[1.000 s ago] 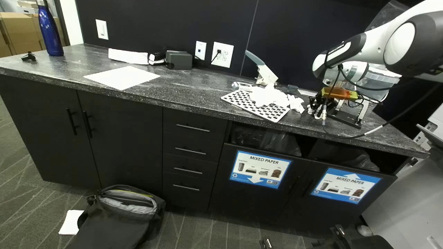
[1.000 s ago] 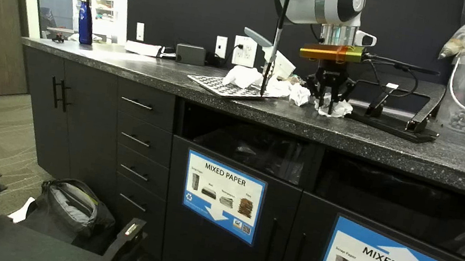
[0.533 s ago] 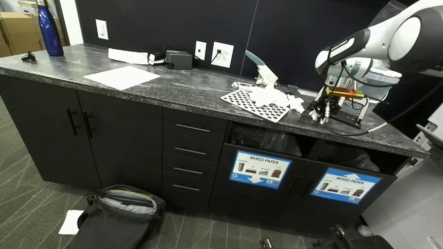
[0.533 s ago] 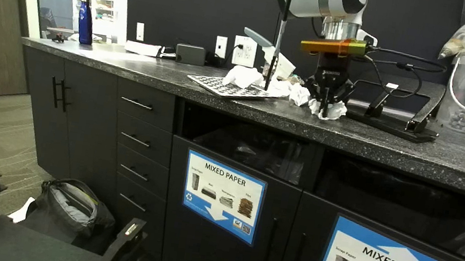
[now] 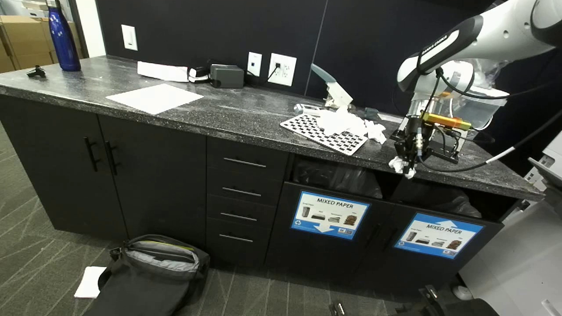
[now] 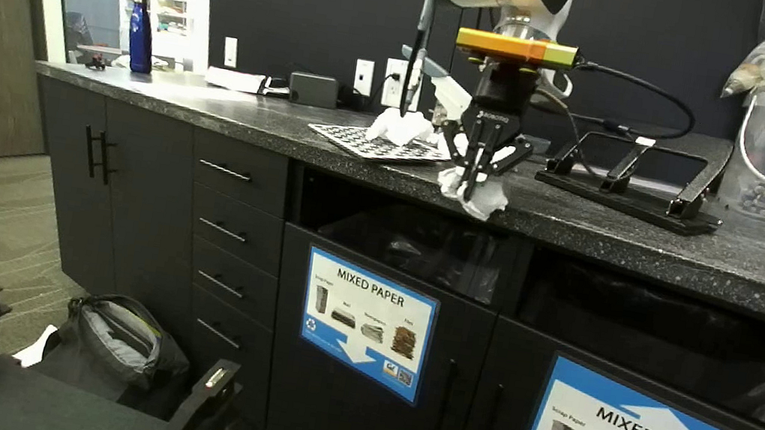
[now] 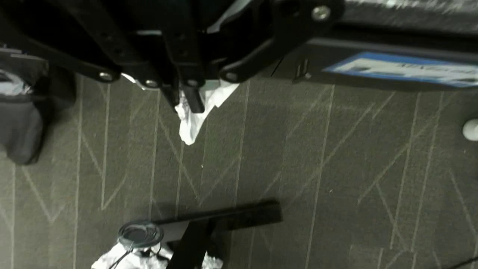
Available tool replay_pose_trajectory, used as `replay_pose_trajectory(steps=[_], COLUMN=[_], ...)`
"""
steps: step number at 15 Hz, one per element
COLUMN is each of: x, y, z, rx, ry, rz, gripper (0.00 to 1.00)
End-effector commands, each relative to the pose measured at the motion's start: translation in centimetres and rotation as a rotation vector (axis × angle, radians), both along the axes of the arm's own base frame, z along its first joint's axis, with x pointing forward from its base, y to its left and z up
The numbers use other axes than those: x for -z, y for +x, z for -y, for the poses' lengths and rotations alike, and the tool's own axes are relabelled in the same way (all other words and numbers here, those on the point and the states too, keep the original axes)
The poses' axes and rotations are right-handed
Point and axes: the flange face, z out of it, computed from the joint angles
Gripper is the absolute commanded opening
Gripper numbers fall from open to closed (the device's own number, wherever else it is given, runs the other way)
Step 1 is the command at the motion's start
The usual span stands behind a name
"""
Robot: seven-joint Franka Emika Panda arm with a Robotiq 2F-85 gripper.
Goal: Pick up all the papers from the counter and throw them in the bin
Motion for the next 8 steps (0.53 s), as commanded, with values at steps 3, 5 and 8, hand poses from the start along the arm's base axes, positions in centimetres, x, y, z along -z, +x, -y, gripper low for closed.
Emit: replay_pose_trajectory(steps=[3, 5, 8], x=[4.1, 6.9, 9.1], y=[-6.2, -7.0, -6.5], z=[-7.8, -10.4, -13.3], rx=[-0.115, -0.139, -0.156], ry=[0.076, 0.043, -0.024], rz=[-0.083, -0.032, 0.113], gripper=[0.07, 0.07, 0.07])
